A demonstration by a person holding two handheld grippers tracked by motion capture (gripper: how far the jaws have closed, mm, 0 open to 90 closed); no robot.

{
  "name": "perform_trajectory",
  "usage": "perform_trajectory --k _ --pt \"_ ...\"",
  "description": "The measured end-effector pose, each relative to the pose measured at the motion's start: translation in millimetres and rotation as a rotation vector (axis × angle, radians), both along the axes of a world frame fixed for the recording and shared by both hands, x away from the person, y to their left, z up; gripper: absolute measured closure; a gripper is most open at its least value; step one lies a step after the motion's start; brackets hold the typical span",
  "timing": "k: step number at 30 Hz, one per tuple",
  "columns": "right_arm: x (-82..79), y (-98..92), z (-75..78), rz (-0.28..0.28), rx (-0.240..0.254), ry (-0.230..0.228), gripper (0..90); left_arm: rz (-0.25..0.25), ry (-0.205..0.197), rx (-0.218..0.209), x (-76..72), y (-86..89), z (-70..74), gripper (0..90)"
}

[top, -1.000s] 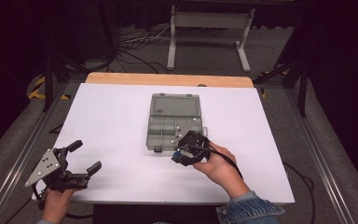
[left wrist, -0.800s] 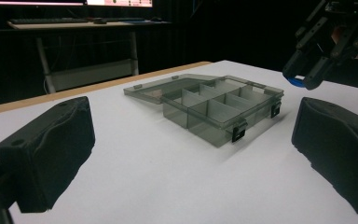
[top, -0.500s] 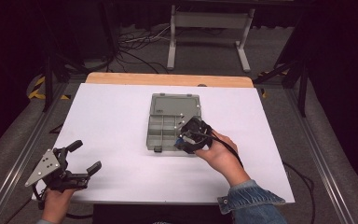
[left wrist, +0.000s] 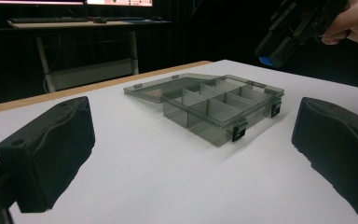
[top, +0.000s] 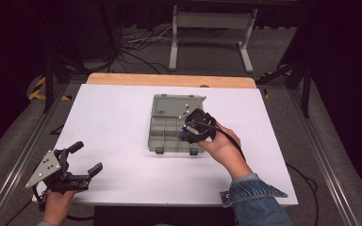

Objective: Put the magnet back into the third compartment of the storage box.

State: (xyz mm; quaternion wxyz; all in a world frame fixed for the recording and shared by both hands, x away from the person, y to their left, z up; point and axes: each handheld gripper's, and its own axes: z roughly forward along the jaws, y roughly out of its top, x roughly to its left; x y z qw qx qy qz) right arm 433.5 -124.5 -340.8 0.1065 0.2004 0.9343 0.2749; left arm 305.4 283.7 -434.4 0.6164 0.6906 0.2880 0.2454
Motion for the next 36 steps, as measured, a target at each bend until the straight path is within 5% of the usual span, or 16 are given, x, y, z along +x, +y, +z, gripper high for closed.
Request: perform_trajectory --k 36 --pt "61.1 -15.4 -11.8 -0.134 0.044 0.040 62.1 0.001 0.002 -0.005 0.7 0.3 -0.9 0.3"
